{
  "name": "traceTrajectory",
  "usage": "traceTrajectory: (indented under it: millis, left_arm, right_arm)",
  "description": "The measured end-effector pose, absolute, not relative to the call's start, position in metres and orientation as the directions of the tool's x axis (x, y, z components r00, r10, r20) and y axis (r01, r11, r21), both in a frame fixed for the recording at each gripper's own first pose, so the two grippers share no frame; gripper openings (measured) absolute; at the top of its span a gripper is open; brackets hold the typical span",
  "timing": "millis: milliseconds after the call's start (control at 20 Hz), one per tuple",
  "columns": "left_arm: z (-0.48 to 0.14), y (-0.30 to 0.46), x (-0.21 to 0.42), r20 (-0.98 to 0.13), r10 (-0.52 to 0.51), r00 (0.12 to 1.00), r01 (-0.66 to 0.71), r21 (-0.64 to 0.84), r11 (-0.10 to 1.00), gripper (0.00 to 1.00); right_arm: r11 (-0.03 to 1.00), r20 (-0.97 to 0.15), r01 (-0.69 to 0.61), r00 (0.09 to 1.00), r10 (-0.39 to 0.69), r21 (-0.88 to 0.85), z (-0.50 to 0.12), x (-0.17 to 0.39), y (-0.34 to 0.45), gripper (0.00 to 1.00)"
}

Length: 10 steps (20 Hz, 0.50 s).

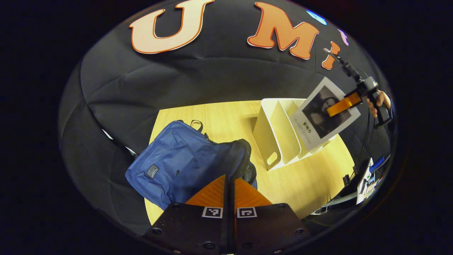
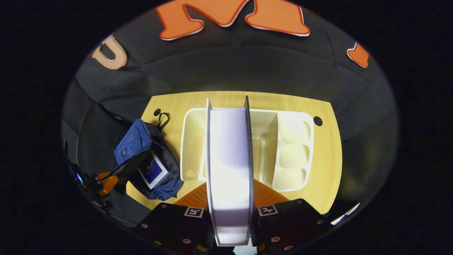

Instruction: Open the schoolbag, grab two books from the bookshelf and put them into the schoolbag.

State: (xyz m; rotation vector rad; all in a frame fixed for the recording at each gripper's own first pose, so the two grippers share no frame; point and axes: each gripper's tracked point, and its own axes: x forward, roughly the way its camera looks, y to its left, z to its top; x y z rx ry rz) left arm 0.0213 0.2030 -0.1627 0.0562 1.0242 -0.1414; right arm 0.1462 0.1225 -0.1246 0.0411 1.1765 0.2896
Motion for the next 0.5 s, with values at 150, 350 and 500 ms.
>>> traceTrajectory:
  millis: [150,350,500]
  left_arm:
    - [-0.159,0.205,0.021,-0.853,-0.091,0.513,0.146,-0.018,0.989,0.0]
    - [-0.156,0.21,0.025,-0.852,-0.095,0.515,0.127,-0.033,0.991,0.0]
    - [-0.152,0.214,0.029,-0.851,-0.092,0.518,0.125,-0.032,0.992,0.0]
  right_arm:
    - [0.94,-0.857,-0.243,0.402,0.324,0.241,-0.087,0.121,0.133,0.4]
    - [0.878,-0.76,-0.239,0.44,0.478,0.414,-0.064,0.088,0.18,0.4]
    - [0.83,-0.721,-0.193,0.418,0.552,0.523,-0.072,0.069,0.206,0.4]
